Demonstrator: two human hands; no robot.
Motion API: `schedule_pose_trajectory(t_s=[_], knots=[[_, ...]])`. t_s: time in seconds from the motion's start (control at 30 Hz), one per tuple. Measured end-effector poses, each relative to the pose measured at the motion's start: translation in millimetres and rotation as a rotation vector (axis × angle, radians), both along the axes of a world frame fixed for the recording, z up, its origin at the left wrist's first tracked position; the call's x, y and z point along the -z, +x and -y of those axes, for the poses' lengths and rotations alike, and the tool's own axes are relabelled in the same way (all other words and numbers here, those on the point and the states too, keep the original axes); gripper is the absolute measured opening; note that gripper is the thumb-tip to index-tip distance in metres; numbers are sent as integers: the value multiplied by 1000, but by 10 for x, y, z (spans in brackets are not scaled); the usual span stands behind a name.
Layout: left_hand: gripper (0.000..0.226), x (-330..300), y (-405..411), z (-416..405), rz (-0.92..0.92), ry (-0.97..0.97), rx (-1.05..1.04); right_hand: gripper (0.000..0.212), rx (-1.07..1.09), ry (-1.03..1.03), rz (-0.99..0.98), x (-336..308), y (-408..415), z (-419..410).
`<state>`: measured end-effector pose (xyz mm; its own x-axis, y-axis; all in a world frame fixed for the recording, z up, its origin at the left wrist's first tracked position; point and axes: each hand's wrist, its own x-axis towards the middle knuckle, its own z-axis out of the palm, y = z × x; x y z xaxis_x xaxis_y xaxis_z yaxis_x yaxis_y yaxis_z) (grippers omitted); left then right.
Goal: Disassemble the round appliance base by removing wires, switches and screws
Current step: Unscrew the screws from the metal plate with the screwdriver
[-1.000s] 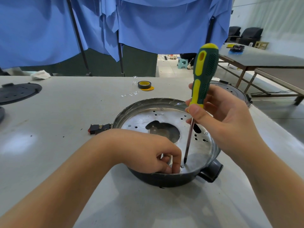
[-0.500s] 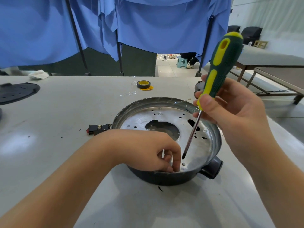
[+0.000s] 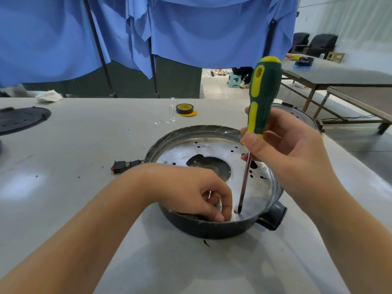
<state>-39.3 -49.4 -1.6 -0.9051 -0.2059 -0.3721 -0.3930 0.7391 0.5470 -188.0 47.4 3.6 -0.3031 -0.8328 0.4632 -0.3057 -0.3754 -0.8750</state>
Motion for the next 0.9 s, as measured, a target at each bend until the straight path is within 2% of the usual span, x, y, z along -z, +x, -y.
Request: schedule_pose_trajectory(t_s=[0.3,0.5,0.63,0.9], knots=[[12,29,15,14,-16,15,-49,33,-61,-43,149,-51,19,-43],[15,59,31,-12,-36,-4,-99,34,-102,-56,87,-23,64,-47],[8,58,110,0,-92,-40,-169,32,-117,-62,66,-22,75,-54],[4,-13,111,33,-29,3,-189,34,-143,-49,76,4,110,-46]])
